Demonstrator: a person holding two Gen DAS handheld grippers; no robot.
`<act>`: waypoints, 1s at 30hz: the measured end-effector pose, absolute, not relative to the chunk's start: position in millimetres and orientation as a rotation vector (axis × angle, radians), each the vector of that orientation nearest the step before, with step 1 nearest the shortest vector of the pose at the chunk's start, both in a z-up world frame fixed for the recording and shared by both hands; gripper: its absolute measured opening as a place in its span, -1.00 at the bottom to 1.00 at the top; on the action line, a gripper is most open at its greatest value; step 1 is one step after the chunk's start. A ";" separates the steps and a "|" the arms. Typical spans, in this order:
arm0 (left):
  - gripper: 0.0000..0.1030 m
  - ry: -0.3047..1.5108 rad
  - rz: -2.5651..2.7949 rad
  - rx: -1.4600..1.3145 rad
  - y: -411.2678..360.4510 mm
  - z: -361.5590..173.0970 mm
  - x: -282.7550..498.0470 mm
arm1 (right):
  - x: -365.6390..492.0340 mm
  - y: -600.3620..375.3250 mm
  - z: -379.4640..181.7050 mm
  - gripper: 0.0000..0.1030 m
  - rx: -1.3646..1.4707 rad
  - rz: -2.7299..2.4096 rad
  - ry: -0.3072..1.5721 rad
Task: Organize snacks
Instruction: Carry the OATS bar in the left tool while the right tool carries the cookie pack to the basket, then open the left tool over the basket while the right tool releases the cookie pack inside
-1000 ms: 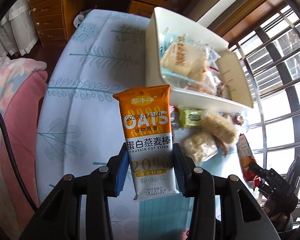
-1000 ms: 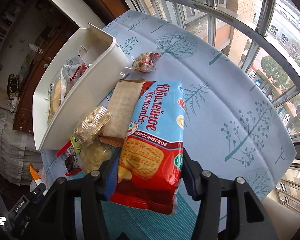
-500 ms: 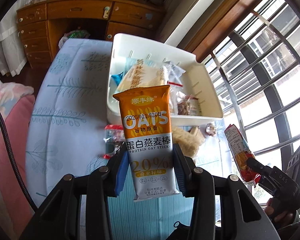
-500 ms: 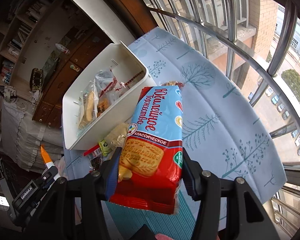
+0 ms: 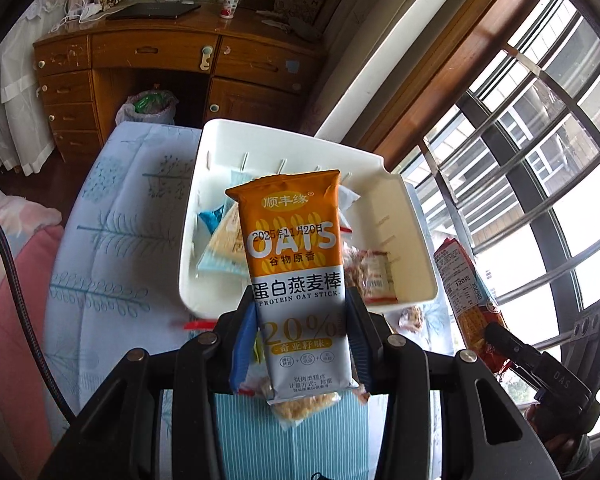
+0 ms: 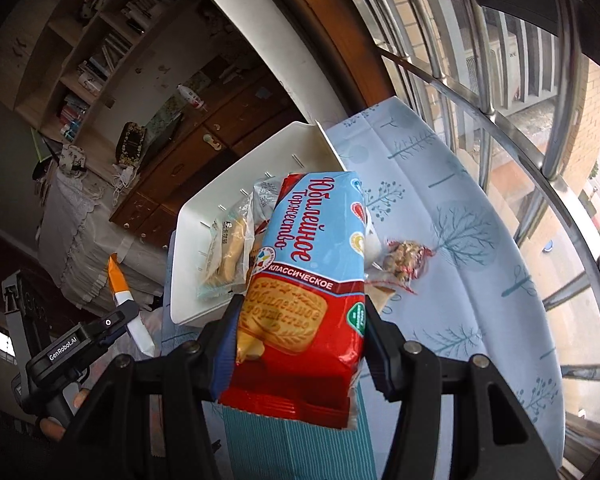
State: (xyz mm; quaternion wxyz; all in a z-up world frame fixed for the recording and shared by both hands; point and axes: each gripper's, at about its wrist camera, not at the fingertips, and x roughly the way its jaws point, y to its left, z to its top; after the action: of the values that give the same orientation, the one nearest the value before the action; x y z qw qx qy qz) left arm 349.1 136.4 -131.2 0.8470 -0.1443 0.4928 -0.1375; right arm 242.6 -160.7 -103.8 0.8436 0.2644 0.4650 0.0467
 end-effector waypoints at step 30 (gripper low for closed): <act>0.05 1.094 -0.146 -0.267 122.7 -173.4 418.5 | 364.3 -110.7 -163.6 0.08 0.134 0.139 0.931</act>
State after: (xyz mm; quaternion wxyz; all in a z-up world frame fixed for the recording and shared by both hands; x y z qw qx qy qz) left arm 418.5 122.7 -173.4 0.8431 -0.1265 0.5181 -0.0690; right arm 364.3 -110.7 -163.6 0.8892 0.0643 0.4480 0.0671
